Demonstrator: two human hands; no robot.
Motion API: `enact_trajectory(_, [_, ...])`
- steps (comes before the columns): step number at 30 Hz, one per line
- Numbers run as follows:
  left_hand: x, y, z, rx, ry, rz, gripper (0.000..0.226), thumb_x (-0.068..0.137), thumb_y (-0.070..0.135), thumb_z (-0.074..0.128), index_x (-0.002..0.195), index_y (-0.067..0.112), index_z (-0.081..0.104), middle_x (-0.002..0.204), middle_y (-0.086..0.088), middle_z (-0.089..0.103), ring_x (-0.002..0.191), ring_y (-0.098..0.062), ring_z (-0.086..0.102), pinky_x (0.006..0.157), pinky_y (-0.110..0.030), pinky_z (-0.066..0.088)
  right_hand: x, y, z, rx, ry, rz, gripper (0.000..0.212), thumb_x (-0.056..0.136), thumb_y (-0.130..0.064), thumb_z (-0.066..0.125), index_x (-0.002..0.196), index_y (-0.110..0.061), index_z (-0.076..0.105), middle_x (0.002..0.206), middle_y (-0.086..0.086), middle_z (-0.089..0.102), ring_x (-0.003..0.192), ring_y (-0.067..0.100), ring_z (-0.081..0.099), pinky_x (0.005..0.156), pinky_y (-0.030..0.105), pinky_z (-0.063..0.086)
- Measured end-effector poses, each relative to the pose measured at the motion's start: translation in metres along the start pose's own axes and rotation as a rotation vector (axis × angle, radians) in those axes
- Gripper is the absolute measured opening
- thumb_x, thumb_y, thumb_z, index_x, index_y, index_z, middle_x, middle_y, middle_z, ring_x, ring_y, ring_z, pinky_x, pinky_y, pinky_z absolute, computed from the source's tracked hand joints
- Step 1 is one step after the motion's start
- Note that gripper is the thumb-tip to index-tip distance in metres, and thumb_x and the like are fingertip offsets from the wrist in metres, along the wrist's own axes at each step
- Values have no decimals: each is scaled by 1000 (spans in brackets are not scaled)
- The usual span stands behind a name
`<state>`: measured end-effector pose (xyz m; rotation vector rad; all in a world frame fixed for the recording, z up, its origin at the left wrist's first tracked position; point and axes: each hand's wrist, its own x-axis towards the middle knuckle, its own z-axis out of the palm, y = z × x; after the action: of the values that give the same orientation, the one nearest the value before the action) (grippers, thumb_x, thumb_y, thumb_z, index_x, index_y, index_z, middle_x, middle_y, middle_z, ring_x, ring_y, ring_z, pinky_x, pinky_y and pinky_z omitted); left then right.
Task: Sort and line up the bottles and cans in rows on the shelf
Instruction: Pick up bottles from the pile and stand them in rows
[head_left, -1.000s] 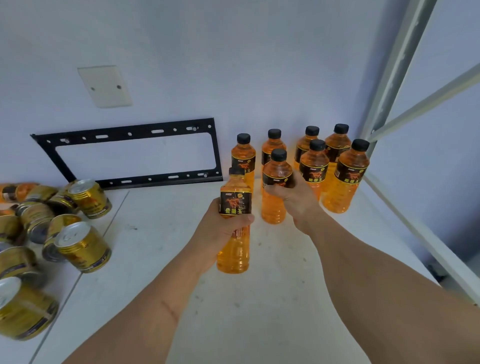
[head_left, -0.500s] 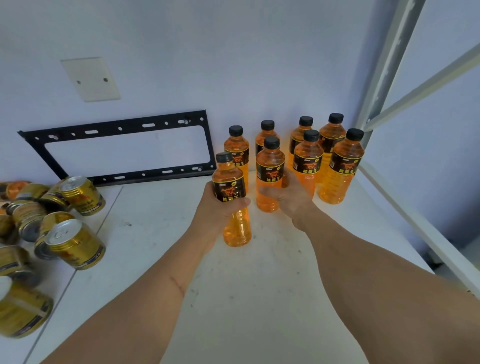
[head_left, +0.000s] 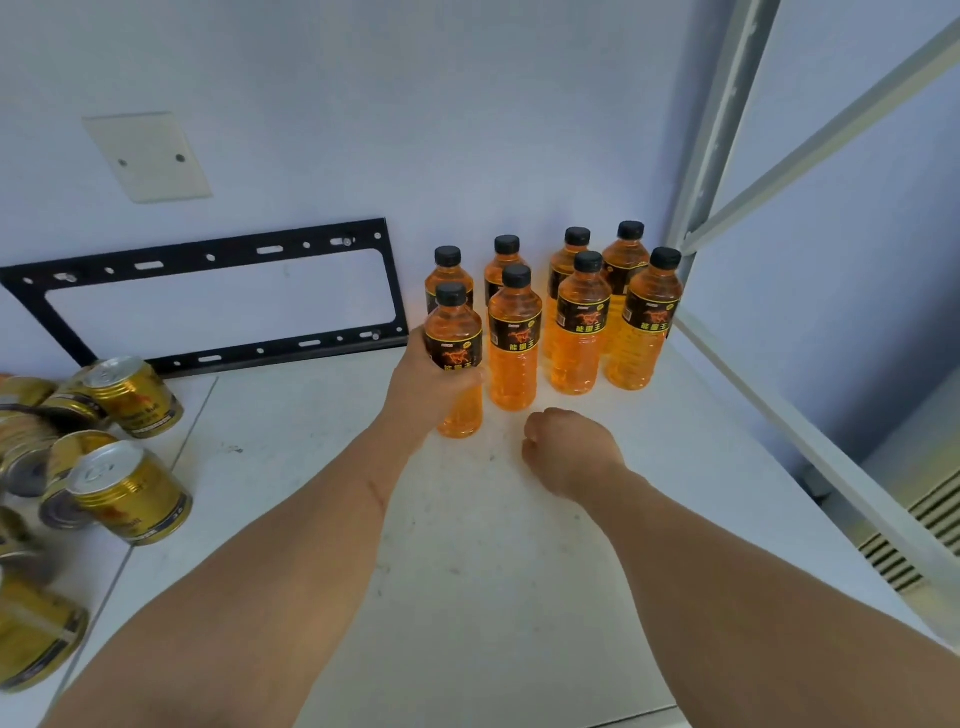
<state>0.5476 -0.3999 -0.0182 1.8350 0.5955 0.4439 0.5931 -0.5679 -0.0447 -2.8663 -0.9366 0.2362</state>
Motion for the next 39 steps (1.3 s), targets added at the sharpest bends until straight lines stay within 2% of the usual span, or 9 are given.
enact_trajectory(4, [10, 0, -3, 26, -10, -7, 87, 74, 23, 84, 143, 29, 32, 132, 6, 54, 120, -18, 51, 101, -41, 44, -1, 1, 5, -11, 22, -16, 26, 100, -29, 39, 108, -15, 59, 90, 1, 52, 86, 19, 54, 74, 31, 50])
enact_trajectory(7, [16, -1, -4, 42, -18, -12, 87, 74, 24, 84, 144, 29, 31, 133, 5, 53, 120, -18, 51, 100, -41, 43, 0, 0, 7, -15, 28, -10, 26, 100, -30, 38, 105, -15, 59, 88, 1, 51, 86, 19, 56, 70, 30, 47])
enact_trajectory(13, [18, -11, -4, 71, -53, 5, 88, 75, 27, 83, 144, 25, 29, 138, 1, 51, 126, -22, 50, 104, -45, 43, -3, -6, 4, -53, 51, -22, 30, 101, -30, 39, 118, -16, 59, 101, 4, 58, 93, 22, 58, 75, 31, 49])
enact_trajectory(16, [5, -24, -7, 193, -14, -113, 87, 81, 42, 76, 149, 22, 25, 148, -2, 44, 130, -26, 48, 102, -44, 44, -11, -12, 3, -105, 72, -41, 32, 101, -29, 39, 123, -16, 58, 109, 6, 61, 98, 24, 59, 78, 33, 49])
enact_trajectory(18, [-16, -35, -17, 391, 37, -117, 72, 88, 46, 65, 147, 21, 32, 147, -3, 45, 129, -25, 50, 101, -41, 47, -18, -16, 3, -147, 81, -59, 31, 102, -27, 39, 124, -15, 57, 110, 6, 61, 98, 24, 59, 79, 33, 47])
enact_trajectory(21, [-57, -51, -39, 967, 92, 219, 44, 98, 42, 47, 137, 21, 51, 138, -1, 54, 119, -21, 55, 92, -35, 49, -33, -28, 5, -224, 105, -113, 30, 102, -24, 37, 122, -15, 57, 110, 6, 61, 98, 24, 58, 76, 33, 44])
enact_trajectory(24, [-100, -59, -61, 1251, 31, 488, 39, 102, 35, 33, 127, 20, 58, 127, 0, 60, 112, -20, 55, 91, -33, 44, -55, -46, 9, -264, 131, -179, 29, 102, -22, 36, 120, -14, 57, 112, 6, 60, 102, 25, 57, 77, 33, 41])
enact_trajectory(34, [-269, -79, -153, 1392, 163, 483, 34, 99, 32, 39, 109, 15, 66, 106, -4, 65, 98, -26, 59, 78, -36, 42, -180, -143, 42, -260, 179, -448, 30, 102, -21, 33, 121, -14, 55, 118, 6, 58, 109, 26, 55, 74, 33, 35])
enact_trajectory(39, [-330, -89, -224, 1435, 258, 416, 18, 85, 29, 64, 79, 14, 71, 75, -3, 65, 69, -25, 62, 55, -32, 44, -230, -213, 49, -246, 206, -594, 26, 101, -22, 35, 116, -14, 55, 113, 6, 59, 103, 26, 56, 71, 33, 35])
